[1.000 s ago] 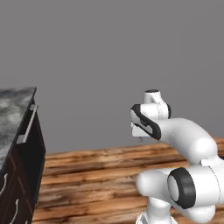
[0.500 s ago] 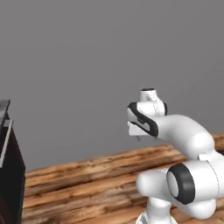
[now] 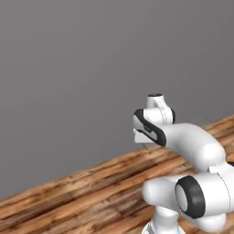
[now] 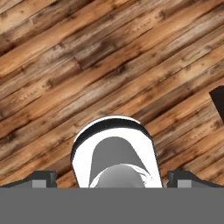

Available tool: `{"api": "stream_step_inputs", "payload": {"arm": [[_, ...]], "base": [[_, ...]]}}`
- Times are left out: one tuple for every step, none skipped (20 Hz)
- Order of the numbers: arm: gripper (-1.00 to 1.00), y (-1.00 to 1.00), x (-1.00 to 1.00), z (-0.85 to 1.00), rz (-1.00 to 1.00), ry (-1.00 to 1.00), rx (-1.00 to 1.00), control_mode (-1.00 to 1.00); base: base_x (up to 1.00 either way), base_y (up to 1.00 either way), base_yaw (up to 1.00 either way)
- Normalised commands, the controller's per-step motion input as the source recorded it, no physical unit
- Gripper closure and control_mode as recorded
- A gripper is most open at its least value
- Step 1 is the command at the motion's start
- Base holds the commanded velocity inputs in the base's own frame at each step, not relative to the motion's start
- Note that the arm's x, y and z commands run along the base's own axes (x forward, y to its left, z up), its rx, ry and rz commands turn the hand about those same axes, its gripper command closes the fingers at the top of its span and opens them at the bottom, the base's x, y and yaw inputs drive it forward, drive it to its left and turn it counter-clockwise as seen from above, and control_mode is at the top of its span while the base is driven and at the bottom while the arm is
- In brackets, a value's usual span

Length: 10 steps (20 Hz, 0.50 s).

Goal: Four empty soda cans are scattered around the kitchen. Gather all the cans and cluster them next to the stove for recycling.

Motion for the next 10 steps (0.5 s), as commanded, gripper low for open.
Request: {"api": "stream_step_inputs", "payload": {"arm": [[-1.00, 0.00, 0.00, 0.00, 0.00, 0.00, 0.00, 1.00], [-1.00, 0.00, 0.00, 0.00, 0.00, 0.00, 0.00, 1.00], [-1.00, 0.00, 0.00, 0.00, 0.00, 0.00, 0.00, 1.00], [-1.00, 0.00, 0.00, 0.00, 0.00, 0.00, 0.00, 1.00], [-1.00, 0.00, 0.00, 0.00, 0.00, 0.00, 0.00, 1.00], [-1.00, 0.00, 0.00, 0.00, 0.00, 0.00, 0.00, 1.00], [-1.00, 0.00, 0.00, 0.00, 0.00, 0.00, 0.00, 1.00], [-1.00, 0.00, 0.00, 0.00, 0.00, 0.00, 0.00, 1.00], [-1.00, 0.00, 0.00, 0.00, 0.00, 0.00, 0.00, 1.00], [-1.00, 0.00, 0.00, 0.00, 0.00, 0.00, 0.00, 1.00]], "base": [[0.07, 0.00, -0.40], [0.05, 0.00, -0.41], [0.05, 0.00, -0.43], [0.03, 0.00, -0.43], [0.11, 0.00, -0.41], [0.52, 0.24, -0.26], [0.65, 0.19, -0.22], [0.69, 0.18, -0.20], [0.67, 0.03, -0.19], [0.69, 0.05, -0.18]]}}
